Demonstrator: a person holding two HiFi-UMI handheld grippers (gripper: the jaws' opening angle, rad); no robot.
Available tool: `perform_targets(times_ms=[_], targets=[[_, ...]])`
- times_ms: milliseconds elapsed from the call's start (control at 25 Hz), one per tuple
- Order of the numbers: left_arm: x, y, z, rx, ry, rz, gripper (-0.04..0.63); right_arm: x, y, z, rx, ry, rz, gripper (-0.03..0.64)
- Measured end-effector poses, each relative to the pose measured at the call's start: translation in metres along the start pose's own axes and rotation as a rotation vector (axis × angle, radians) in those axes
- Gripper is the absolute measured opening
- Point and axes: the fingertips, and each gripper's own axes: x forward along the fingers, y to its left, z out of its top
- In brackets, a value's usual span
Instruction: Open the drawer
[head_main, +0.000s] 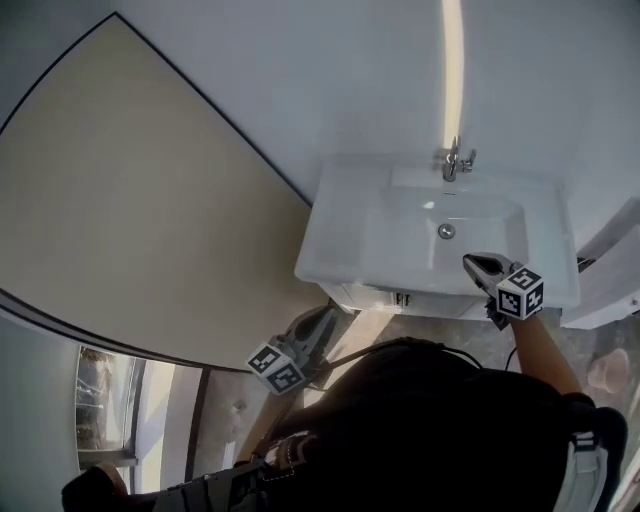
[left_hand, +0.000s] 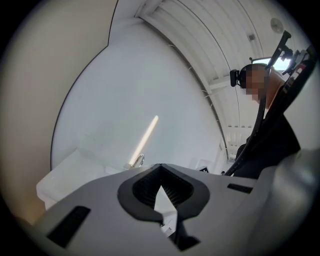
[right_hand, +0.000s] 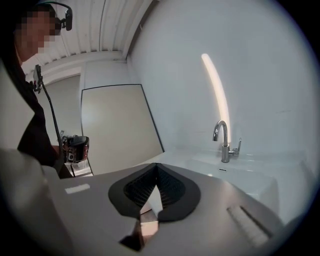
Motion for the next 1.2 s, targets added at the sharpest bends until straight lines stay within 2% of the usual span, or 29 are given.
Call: perform_targets(times_ms=[160, 320, 560, 760, 960, 1200], targets=[[0.013, 0.042, 0.025, 0.036, 0.085, -0.107, 0.002, 0.016, -0.001, 0.006, 0.039, -0.024, -0.125, 0.002], [0.033, 0.077, 0.035, 0.035, 0.147, -0.226, 0.002, 0.017, -0.007, 0.009, 0.074, -0.056, -0.266, 0.002], [0.081, 0.077, 0.016, 0.035, 0.262, -0.398, 0.002, -0.034, -0.016, -0.011, 0.132, -0.103, -0.492, 0.002], [0.119, 0.052, -0.016, 0.054, 0.341, -0.525, 0.002, -0.094, -0.025, -0.043, 0.176, -0.123, -0.645, 0.002], [0.163, -0.002, -0.056, 0.080, 0.439, -0.650, 0.002, -0.173, -0.029, -0.089, 0.245, -0.158, -0.790, 0.003], [0.205, -0.082, -0.115, 0.156, 0.540, -0.748, 0.002, -0.248, -0.054, -0.157, 0.334, -0.195, -0.857, 0.003]])
